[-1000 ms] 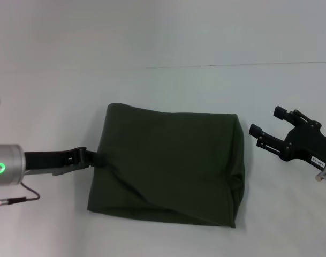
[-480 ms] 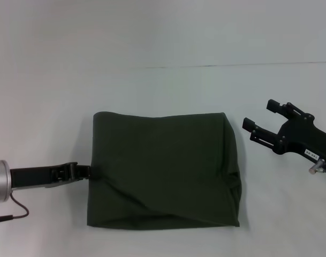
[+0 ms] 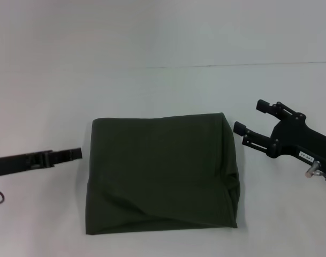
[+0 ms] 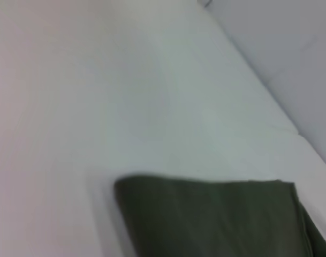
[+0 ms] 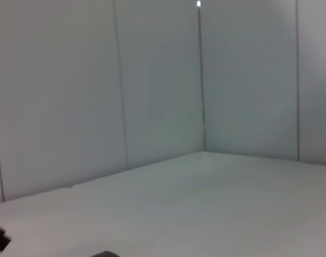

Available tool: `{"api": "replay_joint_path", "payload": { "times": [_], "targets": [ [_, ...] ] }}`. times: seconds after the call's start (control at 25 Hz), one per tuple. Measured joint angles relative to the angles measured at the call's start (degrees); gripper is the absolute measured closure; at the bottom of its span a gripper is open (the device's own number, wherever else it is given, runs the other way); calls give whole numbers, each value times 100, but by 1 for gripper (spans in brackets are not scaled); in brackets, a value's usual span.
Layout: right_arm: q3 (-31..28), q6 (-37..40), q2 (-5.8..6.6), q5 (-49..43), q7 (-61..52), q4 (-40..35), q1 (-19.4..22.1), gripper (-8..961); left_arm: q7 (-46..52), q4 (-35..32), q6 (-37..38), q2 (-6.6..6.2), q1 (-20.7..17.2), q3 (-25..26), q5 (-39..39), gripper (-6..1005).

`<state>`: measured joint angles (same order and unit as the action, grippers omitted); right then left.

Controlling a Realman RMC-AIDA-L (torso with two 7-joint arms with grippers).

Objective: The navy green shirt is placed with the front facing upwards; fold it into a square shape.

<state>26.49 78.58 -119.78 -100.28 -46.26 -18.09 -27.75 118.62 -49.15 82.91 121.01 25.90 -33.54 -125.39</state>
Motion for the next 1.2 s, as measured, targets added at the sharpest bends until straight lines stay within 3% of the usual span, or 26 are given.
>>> {"api": "replay_joint_path", "payload": {
  "times": [0.2,0.44,0.64,0.8,1.2],
  "targets": [
    [372,127,15,-3,-14,-80,-25,61,-1252,-226,117,51,28,68,381,568],
    [1571,996,17,-27,-132,-551,-5,53,-2890,-143,490,4,241,7,549,288],
    [2447,1166,3,-28,-554,-821,-62,52,-3997,92,1609,-88,340,-26,550,192],
    [2731,1208,-1,-27,-715,-835,-89,52,-4275,198,2244,-154,333,54,549,115],
    [2751,1376,4,2,-916,-848,-206,53,-4580,325,2457,-157,176,280,452,53]
  ]
}}
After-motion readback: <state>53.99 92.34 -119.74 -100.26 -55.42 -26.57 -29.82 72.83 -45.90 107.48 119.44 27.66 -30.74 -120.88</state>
